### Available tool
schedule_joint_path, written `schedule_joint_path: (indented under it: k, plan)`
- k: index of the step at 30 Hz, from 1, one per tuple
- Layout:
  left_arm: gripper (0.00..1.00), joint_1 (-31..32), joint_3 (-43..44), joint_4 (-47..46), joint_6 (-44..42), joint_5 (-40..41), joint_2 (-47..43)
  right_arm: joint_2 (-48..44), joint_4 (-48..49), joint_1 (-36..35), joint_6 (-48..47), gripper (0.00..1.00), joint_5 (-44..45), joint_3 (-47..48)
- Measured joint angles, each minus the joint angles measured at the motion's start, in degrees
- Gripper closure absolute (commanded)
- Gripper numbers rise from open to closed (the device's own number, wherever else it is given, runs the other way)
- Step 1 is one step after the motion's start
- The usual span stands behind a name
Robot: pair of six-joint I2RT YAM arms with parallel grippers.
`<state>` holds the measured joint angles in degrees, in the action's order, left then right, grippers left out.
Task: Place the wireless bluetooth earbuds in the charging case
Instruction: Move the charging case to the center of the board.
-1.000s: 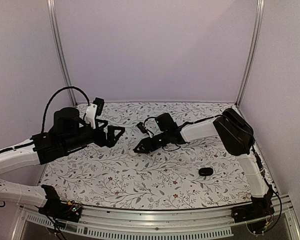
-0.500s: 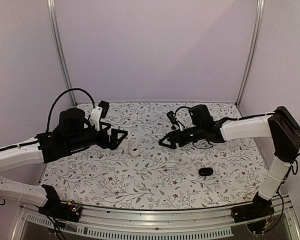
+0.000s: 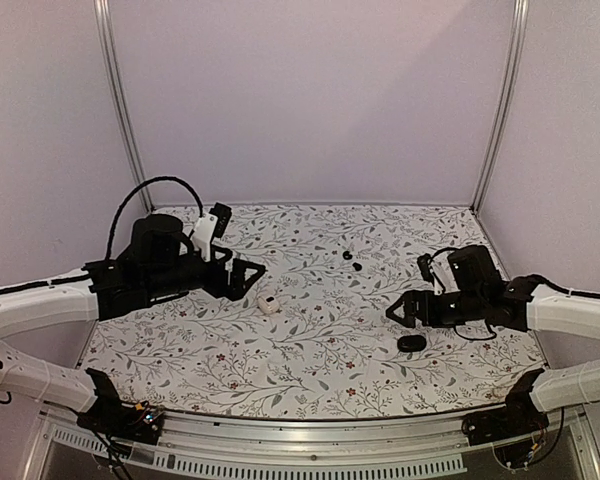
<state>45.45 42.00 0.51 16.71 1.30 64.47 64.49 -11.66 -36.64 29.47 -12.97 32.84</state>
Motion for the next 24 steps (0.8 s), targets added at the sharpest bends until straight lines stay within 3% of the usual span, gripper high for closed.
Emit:
schedule_joint_path:
  k: [7,15,24]
  plan:
    - [0.0,0.0,0.07,-0.96,-0.02,-1.01,0.52,1.84,-3.45,3.87,5.14,0.03,2.82,-1.77]
    - [0.0,0.0,0.07,-1.51,-0.04,-1.2,0.52,8.28,-3.21,4.04,6.03,0.24,0.2,-2.69]
    - [0.0,-0.02,0.07,-1.97,-0.2,-1.86,1.03,10.69,2.51,2.99,7.48,0.36,-9.66,-3.23]
